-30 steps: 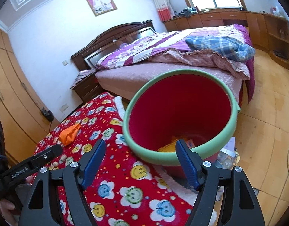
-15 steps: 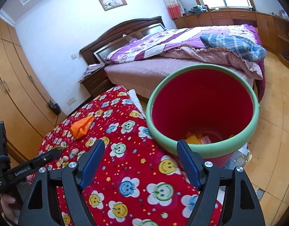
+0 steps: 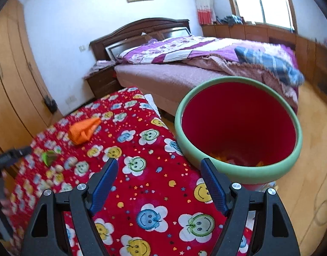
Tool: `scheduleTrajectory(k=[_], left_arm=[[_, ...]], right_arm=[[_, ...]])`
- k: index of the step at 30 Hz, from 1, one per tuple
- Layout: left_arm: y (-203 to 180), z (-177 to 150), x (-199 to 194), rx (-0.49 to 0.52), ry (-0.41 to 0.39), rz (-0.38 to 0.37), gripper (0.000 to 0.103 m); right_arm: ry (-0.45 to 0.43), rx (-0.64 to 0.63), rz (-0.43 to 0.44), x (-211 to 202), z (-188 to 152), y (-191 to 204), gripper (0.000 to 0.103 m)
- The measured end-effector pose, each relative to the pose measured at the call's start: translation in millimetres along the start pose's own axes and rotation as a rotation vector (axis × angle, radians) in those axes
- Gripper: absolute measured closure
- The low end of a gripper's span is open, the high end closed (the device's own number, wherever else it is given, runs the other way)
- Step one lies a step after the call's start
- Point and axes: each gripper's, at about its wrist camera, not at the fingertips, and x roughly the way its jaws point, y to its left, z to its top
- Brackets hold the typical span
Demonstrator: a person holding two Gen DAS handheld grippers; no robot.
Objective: Collect trash
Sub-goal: 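Move both open tools back to the trash on the quilt, then grasp the green mosquito-coil packet with the left tool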
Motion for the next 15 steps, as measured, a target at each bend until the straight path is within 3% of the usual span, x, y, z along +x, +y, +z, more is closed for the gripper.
scheduleTrajectory(k=[7, 12, 15], left_arm=[[8.4, -0.4, 26.9, 0.049, 0.028, -0.011, 0.005], [-3.2, -1.0, 46.2, 0.071, 0.068, -0.063, 0.005], [-13.1, -0.5, 58.9, 0.094, 0.095, -0.053, 0.005]], right_arm=[[0.042, 0.03, 0.046, 13.0, -0.5, 5.3, 0.023], [0.072, 0.002, 0.06, 20.2, -1.2, 12.8, 0.023], [0.078, -0.005, 0.066, 22.7, -0.8, 14.6, 0.023]])
